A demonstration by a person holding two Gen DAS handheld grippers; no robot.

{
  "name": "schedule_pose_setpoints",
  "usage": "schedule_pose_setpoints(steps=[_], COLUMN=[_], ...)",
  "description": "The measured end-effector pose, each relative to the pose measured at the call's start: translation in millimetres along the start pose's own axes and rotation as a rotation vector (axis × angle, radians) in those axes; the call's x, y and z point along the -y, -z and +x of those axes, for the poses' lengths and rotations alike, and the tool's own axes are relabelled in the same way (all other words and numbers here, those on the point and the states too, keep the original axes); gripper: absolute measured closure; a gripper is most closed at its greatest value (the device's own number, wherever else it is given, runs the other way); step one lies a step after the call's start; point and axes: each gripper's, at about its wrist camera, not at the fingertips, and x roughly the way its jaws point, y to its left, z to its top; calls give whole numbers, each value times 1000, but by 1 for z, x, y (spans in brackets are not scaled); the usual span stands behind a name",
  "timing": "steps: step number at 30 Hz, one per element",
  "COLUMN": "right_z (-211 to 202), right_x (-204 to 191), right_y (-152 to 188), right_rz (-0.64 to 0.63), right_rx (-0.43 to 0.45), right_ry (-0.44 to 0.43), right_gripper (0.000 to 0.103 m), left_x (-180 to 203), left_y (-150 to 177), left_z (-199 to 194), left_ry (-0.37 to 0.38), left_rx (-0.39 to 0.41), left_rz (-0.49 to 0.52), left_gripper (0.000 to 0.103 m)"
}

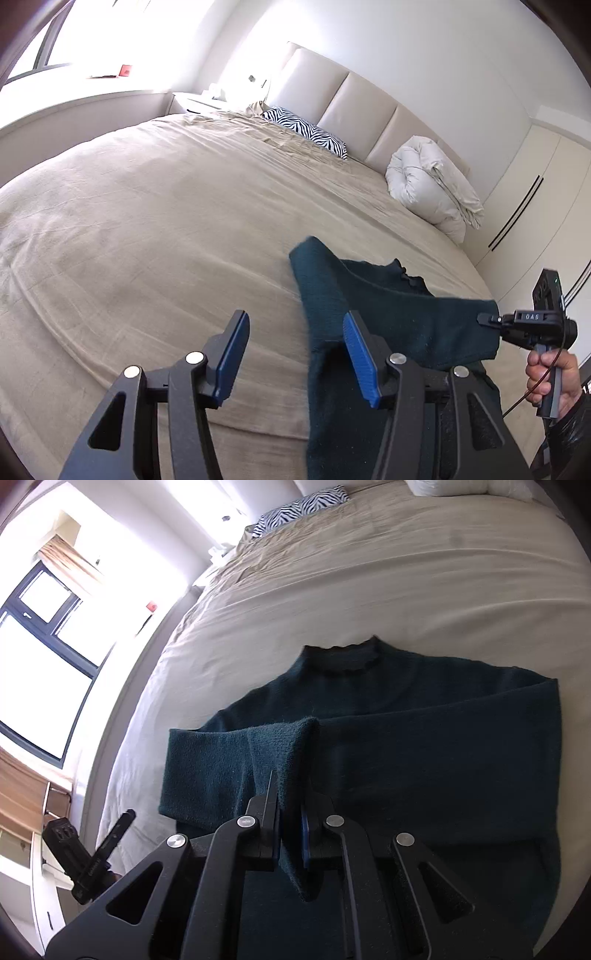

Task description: Fold small clothes

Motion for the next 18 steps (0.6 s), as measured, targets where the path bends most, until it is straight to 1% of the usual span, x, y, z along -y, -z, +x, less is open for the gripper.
schedule_pose_setpoints(steps=[2, 4, 8, 12, 18], right_z=[-3, -11, -8, -2, 18], right_x=[28, 63, 109, 124, 121], right_y=[-4, -11, -12, -14, -25], right_rz=[36, 85, 133, 149, 119], right_rx=[4, 0, 3, 6, 6], right_ry=[59, 95, 158, 179, 204], right_gripper=[96, 96, 96, 96, 96], left_x=[-8, -10, -2, 13, 25], left_y=[-10, -18, -29, -30, -28], left_z=[2, 7, 17, 33, 51], left_ry=[12, 35, 73, 119, 146], left_rx=[-1, -8, -23, -56, -93], left_rz=[-22, -30, -18, -8, -5], left_gripper=[48, 48, 48, 48, 48])
